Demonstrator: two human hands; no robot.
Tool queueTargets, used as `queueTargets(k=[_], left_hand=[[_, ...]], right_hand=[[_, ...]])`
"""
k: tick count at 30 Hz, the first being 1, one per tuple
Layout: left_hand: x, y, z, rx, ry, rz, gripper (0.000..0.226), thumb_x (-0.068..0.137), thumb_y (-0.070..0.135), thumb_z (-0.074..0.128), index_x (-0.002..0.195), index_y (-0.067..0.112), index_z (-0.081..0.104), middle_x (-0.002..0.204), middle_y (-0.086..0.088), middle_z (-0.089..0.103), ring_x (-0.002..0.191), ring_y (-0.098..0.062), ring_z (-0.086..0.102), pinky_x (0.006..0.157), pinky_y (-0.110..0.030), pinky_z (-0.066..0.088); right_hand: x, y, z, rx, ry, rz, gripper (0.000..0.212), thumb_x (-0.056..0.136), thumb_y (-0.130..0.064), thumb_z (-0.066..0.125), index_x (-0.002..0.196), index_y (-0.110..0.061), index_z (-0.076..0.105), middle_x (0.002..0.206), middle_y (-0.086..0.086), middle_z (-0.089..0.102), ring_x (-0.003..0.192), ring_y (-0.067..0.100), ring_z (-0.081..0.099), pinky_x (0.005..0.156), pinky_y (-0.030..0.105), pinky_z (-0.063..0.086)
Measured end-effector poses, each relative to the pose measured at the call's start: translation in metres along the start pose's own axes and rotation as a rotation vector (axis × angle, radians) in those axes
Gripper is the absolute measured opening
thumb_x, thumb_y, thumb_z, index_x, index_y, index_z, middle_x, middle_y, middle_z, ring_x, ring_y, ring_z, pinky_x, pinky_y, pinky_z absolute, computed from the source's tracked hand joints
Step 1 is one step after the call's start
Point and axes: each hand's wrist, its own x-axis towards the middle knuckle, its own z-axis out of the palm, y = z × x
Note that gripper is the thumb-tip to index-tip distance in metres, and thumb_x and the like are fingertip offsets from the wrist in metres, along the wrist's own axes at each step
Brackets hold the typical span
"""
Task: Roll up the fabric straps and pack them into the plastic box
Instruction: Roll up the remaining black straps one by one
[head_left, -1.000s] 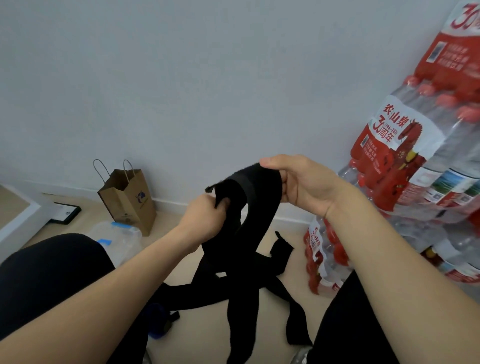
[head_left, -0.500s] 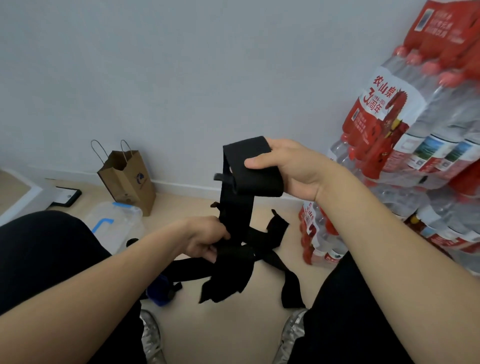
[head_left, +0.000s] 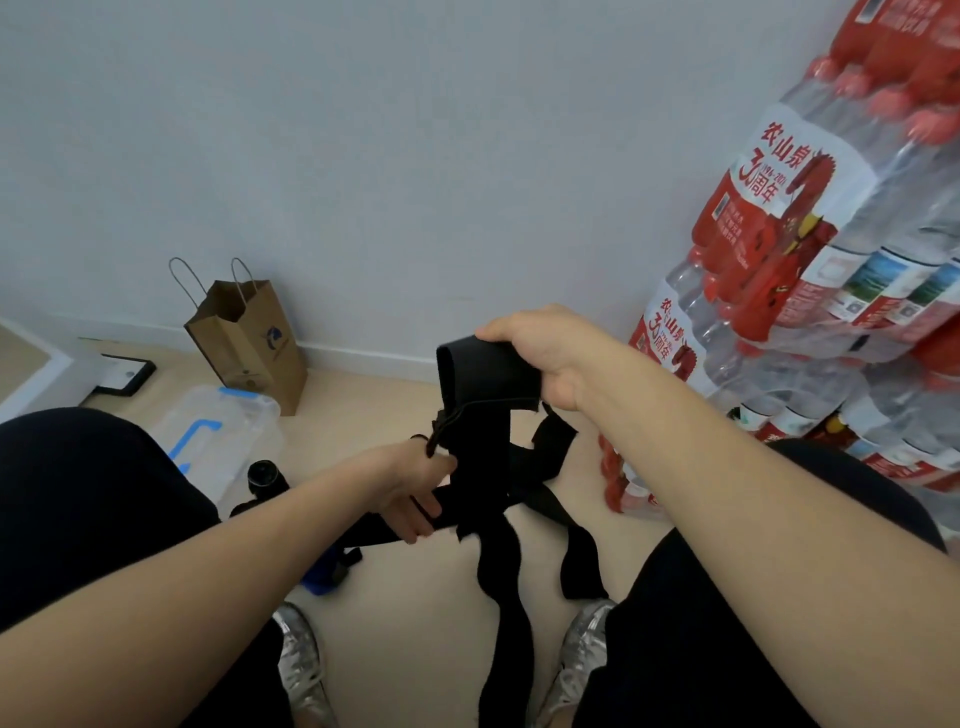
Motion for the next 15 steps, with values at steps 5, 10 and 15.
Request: queueTargets(k=[5, 10, 15], left_hand=[[-0.015, 0.042, -0.030, -0.480, 0.162, 0.212, 0.043, 0.113, 0.041, 0.039, 0.116, 0.005, 0.062, 0.084, -0.018, 0.078, 0.065, -0.031, 0.079, 0.066, -0.045, 0.068], [-0.033, 0.067, -0.058, -0.539, 0.235, 0.472, 0.028, 0.104, 0.037, 0.069, 0.126, 0.023, 0.059, 0.115, -0.017, 0.074, 0.092, -0.033, 0.081, 0.067, -0.044, 0.068], [-0.036, 0.079, -0.067, -0.514, 0.412, 0.777, 0.010, 0.104, 0.012, 0.070, 0.114, 0.011, 0.069, 0.099, -0.019, 0.079, 0.084, -0.023, 0.080, 0.069, -0.030, 0.066]], right_hand=[[0.014, 0.010, 0.013, -0.090, 0.058, 0.022, 0.015, 0.099, -0.010, 0.067, 0.112, -0.006, 0.062, 0.115, 0.022, 0.074, 0.101, 0.037, 0.075, 0.085, 0.047, 0.065], [0.025, -0.001, 0.019, 0.029, 0.032, 0.068, 0.010, 0.103, -0.003, 0.057, 0.111, -0.005, 0.064, 0.117, 0.025, 0.072, 0.110, 0.040, 0.073, 0.095, 0.051, 0.063], [0.025, -0.025, 0.004, -0.110, 0.019, -0.096, 0.018, 0.101, -0.021, 0.070, 0.114, -0.009, 0.069, 0.105, 0.015, 0.078, 0.087, 0.026, 0.081, 0.057, 0.029, 0.060]])
